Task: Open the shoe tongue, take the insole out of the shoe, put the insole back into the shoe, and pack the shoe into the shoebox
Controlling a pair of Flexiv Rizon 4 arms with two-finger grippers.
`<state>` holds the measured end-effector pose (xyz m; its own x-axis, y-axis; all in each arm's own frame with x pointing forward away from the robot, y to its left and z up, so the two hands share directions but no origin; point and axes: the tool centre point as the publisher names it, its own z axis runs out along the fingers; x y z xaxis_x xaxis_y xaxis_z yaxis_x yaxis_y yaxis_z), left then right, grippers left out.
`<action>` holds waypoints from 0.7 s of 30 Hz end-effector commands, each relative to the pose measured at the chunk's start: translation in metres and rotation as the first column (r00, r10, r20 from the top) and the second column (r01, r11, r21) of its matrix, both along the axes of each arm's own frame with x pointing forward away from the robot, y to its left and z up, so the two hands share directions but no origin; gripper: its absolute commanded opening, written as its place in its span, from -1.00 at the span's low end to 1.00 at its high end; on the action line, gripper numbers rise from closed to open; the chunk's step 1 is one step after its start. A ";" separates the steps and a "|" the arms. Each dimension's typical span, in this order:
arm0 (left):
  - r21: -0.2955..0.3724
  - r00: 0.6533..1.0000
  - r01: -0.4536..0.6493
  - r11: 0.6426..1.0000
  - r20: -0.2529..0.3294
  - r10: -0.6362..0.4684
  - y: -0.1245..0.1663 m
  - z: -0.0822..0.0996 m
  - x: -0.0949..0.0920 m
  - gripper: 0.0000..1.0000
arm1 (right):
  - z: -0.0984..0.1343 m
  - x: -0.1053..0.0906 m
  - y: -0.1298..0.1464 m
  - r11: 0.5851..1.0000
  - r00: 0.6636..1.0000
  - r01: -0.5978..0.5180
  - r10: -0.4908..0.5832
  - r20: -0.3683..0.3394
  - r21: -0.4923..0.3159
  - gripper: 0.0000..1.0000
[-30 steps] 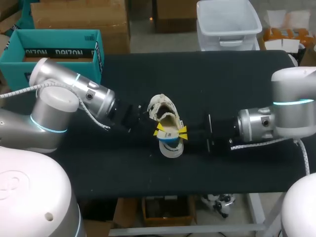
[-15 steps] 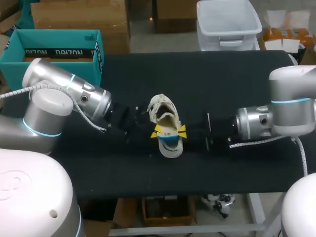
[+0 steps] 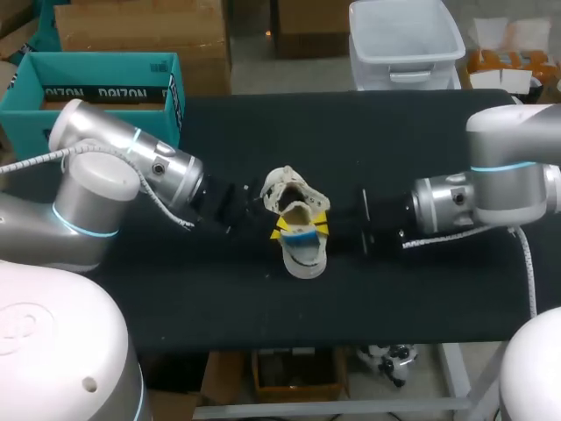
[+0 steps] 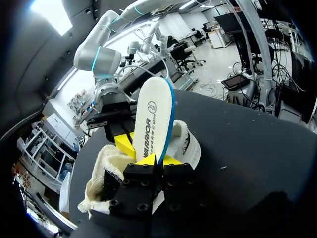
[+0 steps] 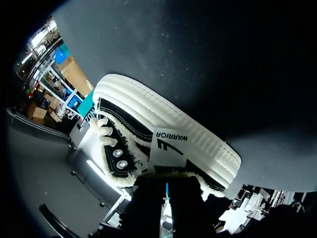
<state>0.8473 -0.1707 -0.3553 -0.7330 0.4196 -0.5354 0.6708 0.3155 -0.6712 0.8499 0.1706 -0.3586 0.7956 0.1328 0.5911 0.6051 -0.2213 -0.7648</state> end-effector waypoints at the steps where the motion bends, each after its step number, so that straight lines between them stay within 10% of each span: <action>1: -0.004 1.000 0.000 1.000 -0.005 0.000 -0.003 -0.006 0.004 -1.00 | -0.001 0.005 0.006 1.000 1.000 -0.014 0.014 -0.006 0.002 -1.00; 3: -0.005 1.000 -0.001 1.000 -0.007 0.001 -0.003 -0.006 0.004 -1.00 | 0.001 0.001 0.006 1.000 1.000 -0.012 0.012 -0.004 -0.001 -0.88; 4: -0.007 1.000 0.000 1.000 -0.007 0.000 -0.003 -0.006 0.004 -1.00 | 0.002 -0.002 0.006 1.000 1.000 -0.008 0.008 -0.004 -0.007 -0.26; 8: -0.010 1.000 0.002 1.000 -0.006 -0.002 -0.003 -0.005 0.002 -1.00 | 0.007 -0.015 0.005 1.000 1.000 0.006 -0.006 -0.005 -0.022 0.45; 13: -0.013 1.000 0.008 1.000 0.000 -0.008 -0.005 -0.004 -0.002 -1.00 | 0.010 -0.030 0.004 0.999 1.000 0.021 -0.021 -0.011 -0.036 -0.08; 21: -0.016 1.000 0.012 1.000 0.006 -0.012 -0.009 -0.002 -0.005 -1.00 | 0.017 -0.043 0.002 0.999 0.999 0.034 -0.034 0.008 -0.025 -0.32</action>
<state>0.8433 -0.1773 -0.3554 -0.7250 0.4234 -0.5432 0.6776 0.2971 -0.6728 0.8134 0.1758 -0.3455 0.7976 0.1288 0.5892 0.6014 -0.2445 -0.7607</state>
